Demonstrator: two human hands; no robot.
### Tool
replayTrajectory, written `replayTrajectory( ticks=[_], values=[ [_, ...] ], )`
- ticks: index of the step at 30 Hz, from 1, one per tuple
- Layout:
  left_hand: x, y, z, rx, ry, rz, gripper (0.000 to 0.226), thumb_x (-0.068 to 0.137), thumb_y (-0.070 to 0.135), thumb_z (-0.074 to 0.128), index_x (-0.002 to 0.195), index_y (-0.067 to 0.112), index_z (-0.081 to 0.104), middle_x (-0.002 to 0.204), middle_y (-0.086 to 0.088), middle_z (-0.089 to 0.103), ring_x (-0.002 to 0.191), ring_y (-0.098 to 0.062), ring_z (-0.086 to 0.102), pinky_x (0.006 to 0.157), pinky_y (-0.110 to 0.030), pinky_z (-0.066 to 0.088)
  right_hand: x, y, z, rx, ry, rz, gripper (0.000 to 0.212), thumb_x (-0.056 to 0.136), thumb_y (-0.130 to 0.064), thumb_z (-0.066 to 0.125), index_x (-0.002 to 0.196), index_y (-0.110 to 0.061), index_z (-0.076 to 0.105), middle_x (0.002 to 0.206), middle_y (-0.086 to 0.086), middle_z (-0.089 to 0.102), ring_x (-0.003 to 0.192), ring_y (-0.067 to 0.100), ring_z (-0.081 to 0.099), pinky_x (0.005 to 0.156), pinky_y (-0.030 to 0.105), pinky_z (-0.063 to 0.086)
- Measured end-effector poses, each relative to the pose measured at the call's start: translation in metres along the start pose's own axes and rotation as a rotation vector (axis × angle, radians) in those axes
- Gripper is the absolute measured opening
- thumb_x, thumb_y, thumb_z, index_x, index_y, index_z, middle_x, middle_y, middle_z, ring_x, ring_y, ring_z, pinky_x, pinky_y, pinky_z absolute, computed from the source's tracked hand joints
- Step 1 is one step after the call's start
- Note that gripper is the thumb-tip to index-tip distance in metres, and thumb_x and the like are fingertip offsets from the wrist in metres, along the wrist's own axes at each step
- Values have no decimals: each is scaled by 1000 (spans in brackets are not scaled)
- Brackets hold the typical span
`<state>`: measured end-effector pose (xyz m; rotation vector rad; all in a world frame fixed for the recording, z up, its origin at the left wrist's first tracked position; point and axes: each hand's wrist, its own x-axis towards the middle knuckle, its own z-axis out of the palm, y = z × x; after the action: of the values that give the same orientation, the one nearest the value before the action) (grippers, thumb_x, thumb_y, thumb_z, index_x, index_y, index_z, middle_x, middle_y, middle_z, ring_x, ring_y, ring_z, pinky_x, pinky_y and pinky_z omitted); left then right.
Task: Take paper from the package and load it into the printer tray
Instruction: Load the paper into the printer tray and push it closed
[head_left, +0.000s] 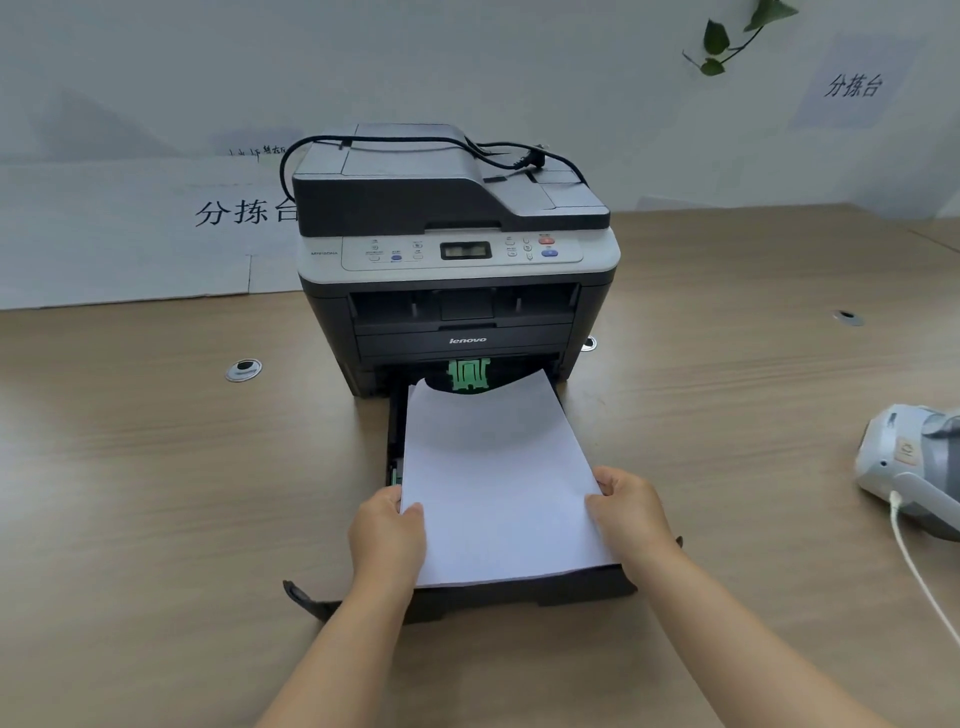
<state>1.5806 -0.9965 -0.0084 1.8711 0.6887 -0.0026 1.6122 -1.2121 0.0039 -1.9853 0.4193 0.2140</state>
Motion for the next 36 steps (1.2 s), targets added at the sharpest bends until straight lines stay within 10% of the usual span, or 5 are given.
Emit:
replayTrajectory(
  ticks=[6, 14, 20, 29, 36],
  values=[
    [11, 3, 7, -34, 25, -13, 40, 94, 3, 45, 64, 29, 49, 75, -1, 58, 72, -21, 51, 63, -28, 41, 16, -1, 6, 2, -22, -11, 43, 82, 8, 37, 92, -17, 71, 91, 0, 75, 86, 30, 72, 80, 48, 60],
    [26, 3, 19, -46, 41, 23, 25, 96, 3, 44, 96, 18, 64, 90, -2, 68, 81, -27, 64, 67, -28, 49, 40, 3, 16, -20, -3, -42, 45, 86, 8, 37, 109, -14, 68, 97, 1, 72, 90, 28, 70, 84, 44, 59],
    [38, 4, 25, 30, 59, 34, 26, 95, 1, 41, 97, 14, 63, 98, -7, 70, 72, -23, 55, 54, -22, 39, 47, -2, 22, -185, 22, -143, 42, 86, 10, 36, 108, -8, 67, 92, 4, 67, 67, 14, 56, 46, 3, 41],
    [38, 9, 31, 293, 6, -7, 35, 92, -10, 34, 116, -3, 58, 107, -16, 62, 80, -24, 48, 63, -24, 37, 51, -7, 35, -518, 23, -117, 36, 84, 14, 35, 60, -12, 30, 61, 2, 37, 56, 20, 33, 45, 25, 21],
    [32, 19, 31, 493, -109, -45, 43, 96, -4, 34, 138, -9, 32, 119, -21, 54, 88, -26, 49, 70, -27, 36, 37, -20, 35, -741, -53, -135, 49, 88, 14, 35, 58, -18, 13, 60, -2, 24, 49, 8, 20, 41, 19, 14]
  ],
)
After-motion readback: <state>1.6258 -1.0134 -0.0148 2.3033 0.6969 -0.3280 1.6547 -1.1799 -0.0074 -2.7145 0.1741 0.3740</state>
